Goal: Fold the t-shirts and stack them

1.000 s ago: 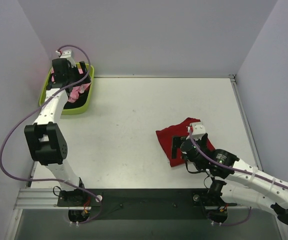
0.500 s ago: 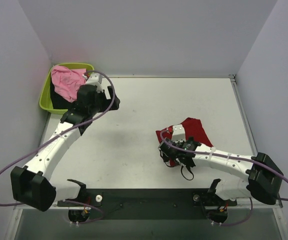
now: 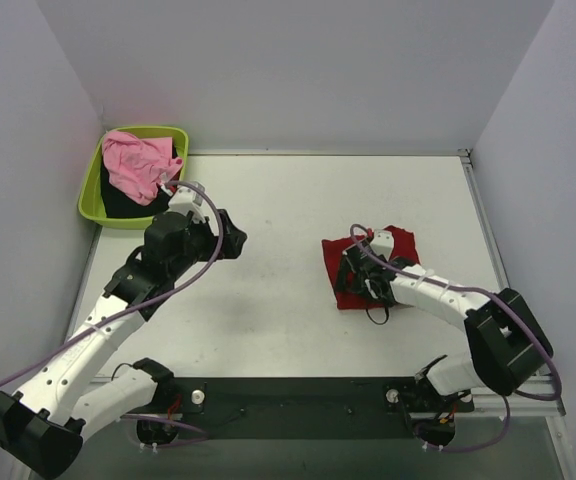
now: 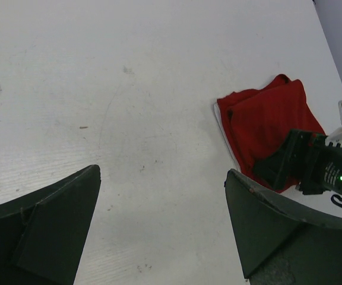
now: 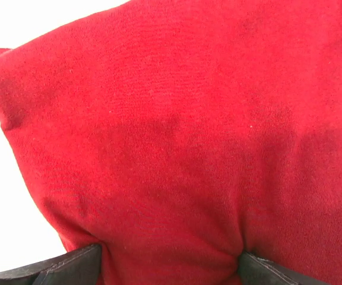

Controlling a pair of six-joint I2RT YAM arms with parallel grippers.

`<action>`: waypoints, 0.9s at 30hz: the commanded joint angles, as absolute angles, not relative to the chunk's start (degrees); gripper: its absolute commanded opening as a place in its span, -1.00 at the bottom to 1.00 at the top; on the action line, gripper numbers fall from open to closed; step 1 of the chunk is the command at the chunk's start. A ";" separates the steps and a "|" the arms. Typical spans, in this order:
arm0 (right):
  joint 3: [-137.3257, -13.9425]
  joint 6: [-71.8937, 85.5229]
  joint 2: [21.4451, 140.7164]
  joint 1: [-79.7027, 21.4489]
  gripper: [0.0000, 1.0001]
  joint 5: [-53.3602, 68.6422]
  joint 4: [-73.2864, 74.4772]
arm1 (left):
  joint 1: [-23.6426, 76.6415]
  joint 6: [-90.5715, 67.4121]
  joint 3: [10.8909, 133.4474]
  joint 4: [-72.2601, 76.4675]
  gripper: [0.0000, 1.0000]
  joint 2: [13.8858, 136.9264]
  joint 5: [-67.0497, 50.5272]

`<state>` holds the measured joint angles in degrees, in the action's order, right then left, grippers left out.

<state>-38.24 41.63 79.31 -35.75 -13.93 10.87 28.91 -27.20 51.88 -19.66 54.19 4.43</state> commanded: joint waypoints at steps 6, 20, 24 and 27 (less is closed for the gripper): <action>-50.00 36.39 95.09 -26.11 0.98 -5.53 14.41 | 32.34 -30.23 48.52 -16.97 0.91 53.61 3.96; -75.14 25.75 110.11 -10.92 0.98 -4.05 26.45 | 42.36 -32.52 46.32 -20.83 0.92 53.35 9.40; -80.57 24.96 113.81 -6.16 0.98 -1.67 27.07 | 42.80 -32.96 44.30 -21.27 0.92 51.24 9.23; -85.50 23.73 118.29 -3.09 0.99 -0.35 28.82 | 42.89 -33.05 44.12 -22.32 0.93 50.01 8.62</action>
